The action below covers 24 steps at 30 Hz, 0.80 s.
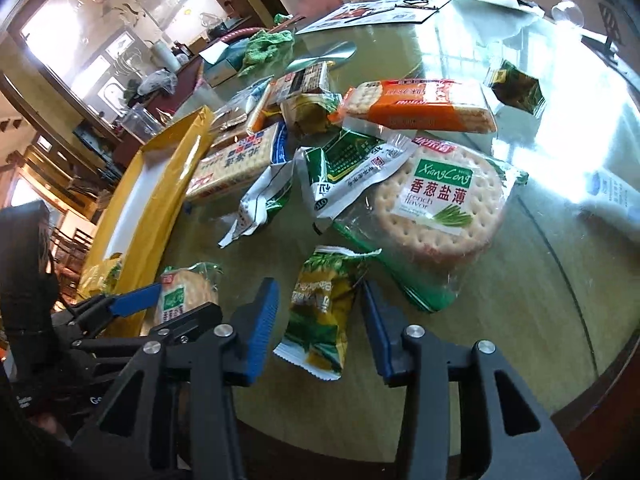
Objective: Organize snacks
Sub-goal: 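Grasp the round cracker pack with left gripper while right grasps a green snack pack, then carry both packs to the tray and release them onto it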
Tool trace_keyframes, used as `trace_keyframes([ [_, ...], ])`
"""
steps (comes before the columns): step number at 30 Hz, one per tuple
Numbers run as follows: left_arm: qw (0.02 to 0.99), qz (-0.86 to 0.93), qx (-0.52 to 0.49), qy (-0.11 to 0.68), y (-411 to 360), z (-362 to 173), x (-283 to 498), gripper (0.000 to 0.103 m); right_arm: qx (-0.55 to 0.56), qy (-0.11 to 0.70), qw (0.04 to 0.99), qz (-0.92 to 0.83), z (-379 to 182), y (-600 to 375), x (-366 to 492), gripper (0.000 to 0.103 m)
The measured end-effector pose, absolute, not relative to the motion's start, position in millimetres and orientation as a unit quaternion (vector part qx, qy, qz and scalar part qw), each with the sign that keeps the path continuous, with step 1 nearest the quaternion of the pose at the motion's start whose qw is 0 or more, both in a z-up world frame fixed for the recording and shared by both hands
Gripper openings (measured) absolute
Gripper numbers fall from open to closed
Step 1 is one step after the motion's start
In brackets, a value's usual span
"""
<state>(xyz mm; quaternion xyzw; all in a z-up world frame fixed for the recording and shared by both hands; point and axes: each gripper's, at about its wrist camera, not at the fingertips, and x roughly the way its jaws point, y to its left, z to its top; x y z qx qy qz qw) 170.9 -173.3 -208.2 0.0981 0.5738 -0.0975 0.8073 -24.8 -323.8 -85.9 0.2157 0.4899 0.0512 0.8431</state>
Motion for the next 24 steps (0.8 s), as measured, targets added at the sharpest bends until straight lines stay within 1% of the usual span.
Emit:
trace_keyframes([
  [1,0.811,-0.100,0.105,0.567,-174,-205,166,0.077,0.205,0.492,0.845,0.048,-86,-322,-26,0.033],
  [4,0.815,-0.115,0.117,0.555,-175,-193,148,0.076,0.184,0.492,0.850,0.048,-85,-317,-34,0.030],
  [9,0.824,-0.133,0.141,0.532,-178,-189,129,0.078,0.187,0.489,0.851,0.052,-85,-318,-46,0.027],
  [13,0.824,-0.148,0.127,0.532,-165,-173,123,0.075,0.193,0.474,0.858,0.049,-78,-318,-54,0.026],
  [16,0.825,-0.191,0.081,0.526,-152,-158,109,0.075,0.194,0.456,0.867,0.053,-63,-314,-60,0.026],
  [18,0.834,-0.202,0.061,0.509,-150,-139,95,0.075,0.190,0.440,0.876,0.059,-50,-309,-64,0.026],
  [20,0.841,-0.214,0.037,0.495,-142,-108,75,0.075,0.190,0.419,0.885,0.068,-35,-304,-68,0.026],
  [23,0.851,-0.221,-0.006,0.477,-112,-60,36,0.075,0.187,0.396,0.895,0.086,-13,-292,-67,0.026],
  [24,0.859,-0.215,-0.015,0.465,-97,-37,21,0.075,0.186,0.388,0.897,0.096,-5,-285,-65,0.026],
])
